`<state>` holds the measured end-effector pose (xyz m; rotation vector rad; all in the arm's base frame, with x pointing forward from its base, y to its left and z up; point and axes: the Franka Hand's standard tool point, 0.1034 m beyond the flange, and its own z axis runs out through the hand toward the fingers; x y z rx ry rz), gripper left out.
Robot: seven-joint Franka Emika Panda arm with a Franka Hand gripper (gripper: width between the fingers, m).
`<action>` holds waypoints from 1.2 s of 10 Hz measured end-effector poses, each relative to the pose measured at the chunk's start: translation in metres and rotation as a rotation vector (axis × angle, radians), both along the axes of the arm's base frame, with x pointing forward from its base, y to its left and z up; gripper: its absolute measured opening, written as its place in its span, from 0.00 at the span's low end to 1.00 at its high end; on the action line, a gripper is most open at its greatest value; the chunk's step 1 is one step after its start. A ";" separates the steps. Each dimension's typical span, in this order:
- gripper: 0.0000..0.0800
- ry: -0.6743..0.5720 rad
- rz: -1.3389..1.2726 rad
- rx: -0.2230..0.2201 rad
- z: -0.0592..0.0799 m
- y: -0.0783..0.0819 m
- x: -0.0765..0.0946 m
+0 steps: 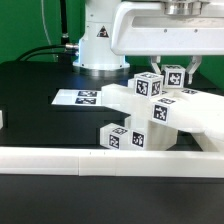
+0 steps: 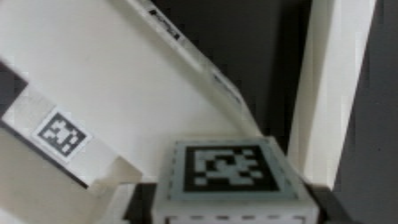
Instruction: Assemble chair
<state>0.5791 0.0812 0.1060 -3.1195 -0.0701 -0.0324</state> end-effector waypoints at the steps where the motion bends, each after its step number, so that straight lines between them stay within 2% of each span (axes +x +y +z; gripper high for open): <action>1: 0.34 0.000 -0.016 0.000 0.000 0.000 0.000; 3: 0.34 0.001 -0.054 0.001 0.000 0.000 0.000; 8: 0.34 -0.005 -0.423 0.013 -0.001 0.002 0.000; 12: 0.34 -0.007 -0.779 0.061 -0.001 0.005 0.002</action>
Offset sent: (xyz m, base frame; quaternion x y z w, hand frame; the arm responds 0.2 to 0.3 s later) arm 0.0000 0.0000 0.0000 0.0000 0.0000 0.1938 0.9810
